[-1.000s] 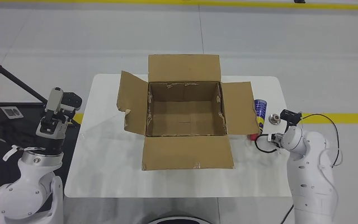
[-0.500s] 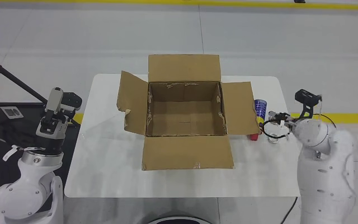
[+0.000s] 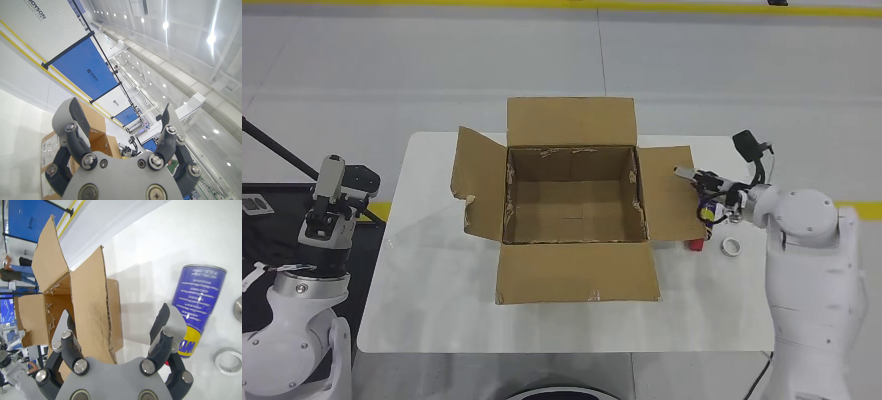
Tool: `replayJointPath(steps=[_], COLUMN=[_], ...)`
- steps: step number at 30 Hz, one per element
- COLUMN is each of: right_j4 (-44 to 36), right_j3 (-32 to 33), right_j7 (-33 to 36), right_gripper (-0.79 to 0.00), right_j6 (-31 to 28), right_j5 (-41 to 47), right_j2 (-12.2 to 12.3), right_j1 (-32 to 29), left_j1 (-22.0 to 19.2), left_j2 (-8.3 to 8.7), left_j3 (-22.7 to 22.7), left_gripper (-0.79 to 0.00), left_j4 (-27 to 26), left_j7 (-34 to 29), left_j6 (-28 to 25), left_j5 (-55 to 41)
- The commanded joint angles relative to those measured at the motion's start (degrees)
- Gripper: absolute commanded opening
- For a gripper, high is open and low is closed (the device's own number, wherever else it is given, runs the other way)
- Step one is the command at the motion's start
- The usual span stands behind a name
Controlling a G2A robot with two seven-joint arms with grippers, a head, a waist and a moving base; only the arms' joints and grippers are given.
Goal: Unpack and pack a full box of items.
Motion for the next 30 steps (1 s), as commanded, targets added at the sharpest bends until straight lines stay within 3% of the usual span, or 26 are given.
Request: replayJointPath(steps=[1, 7, 20, 30], right_j4=[0.62, -2.26, -10.54, -19.77], right_j3=[-0.08, -1.16, -4.05, 4.52], right_j7=[1.18, 4.55, 2.88, 0.14], right_gripper=[0.0, 0.0, 0.0, 0.0], right_j6=[-2.34, -5.02, -1.71, 3.91], right_j5=[3.16, 6.89, 4.43, 4.35], right_j2=[0.15, 0.78, 2.03, 3.78], right_j1=[0.05, -1.78, -5.67, -9.28], left_j1=[-0.02, -0.02, -0.02, -0.02], left_j2=[0.0, 0.0, 0.0, 0.0], left_j3=[0.01, 0.01, 0.01, 0.01], left_gripper=[0.0, 0.0, 0.0, 0.0], left_j4=[0.01, 0.01, 0.01, 0.01], left_j7=[-0.03, -0.03, -0.03, -0.03], left_j6=[-0.02, -0.02, -0.02, -0.02], left_j5=[-0.01, -0.01, -0.01, -0.01])
